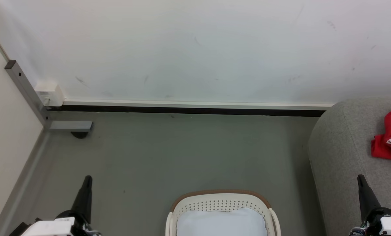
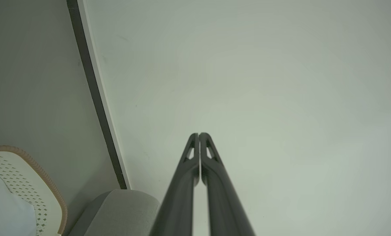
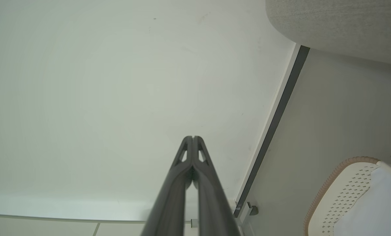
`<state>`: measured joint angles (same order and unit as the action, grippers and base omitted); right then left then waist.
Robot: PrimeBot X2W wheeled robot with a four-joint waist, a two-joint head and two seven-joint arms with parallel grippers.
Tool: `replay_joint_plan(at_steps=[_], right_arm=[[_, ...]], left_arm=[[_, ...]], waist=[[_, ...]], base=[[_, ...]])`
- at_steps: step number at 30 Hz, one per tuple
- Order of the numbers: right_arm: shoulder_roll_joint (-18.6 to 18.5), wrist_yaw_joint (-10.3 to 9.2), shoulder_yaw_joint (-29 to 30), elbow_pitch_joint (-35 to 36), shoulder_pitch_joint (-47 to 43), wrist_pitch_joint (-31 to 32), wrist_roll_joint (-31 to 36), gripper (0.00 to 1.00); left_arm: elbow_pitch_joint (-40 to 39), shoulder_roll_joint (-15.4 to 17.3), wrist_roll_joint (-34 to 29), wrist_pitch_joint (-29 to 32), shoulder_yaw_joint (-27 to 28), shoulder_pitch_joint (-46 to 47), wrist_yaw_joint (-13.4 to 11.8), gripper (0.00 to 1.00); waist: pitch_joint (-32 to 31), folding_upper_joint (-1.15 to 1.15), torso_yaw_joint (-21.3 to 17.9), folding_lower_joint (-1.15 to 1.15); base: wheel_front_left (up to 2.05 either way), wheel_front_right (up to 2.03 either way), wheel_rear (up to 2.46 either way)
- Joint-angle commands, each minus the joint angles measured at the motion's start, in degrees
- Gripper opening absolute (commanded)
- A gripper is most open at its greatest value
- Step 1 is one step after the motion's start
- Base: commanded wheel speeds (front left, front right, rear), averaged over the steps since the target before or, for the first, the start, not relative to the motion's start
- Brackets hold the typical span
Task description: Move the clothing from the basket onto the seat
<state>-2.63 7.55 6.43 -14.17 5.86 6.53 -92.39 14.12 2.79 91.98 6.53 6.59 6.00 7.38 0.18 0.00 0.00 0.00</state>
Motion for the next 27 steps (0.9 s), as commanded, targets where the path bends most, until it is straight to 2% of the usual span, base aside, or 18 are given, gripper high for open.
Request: replay_joint_plan(at_steps=[1, 27], right_arm=[[-0.47, -0.12, 0.21, 0.31, 0.73, 0.2, -0.06, 0.0], [-0.47, -0.12, 0.2, 0.31, 0.73, 0.21, -0.07, 0.0]], left_arm=[[-0.19, 0.11, 0.8, 0.21, 0.08, 0.48, 0.29, 0.0], [-0.19, 0.11, 0.8, 0.2, 0.08, 0.47, 0.29, 0.0]], waist=[[0.0, 0.0, 0.0, 0.0], [0.0, 0.0, 0.0, 0.0]], base=[[0.0, 0.0, 0.0], [0.0, 0.0, 0.0]])
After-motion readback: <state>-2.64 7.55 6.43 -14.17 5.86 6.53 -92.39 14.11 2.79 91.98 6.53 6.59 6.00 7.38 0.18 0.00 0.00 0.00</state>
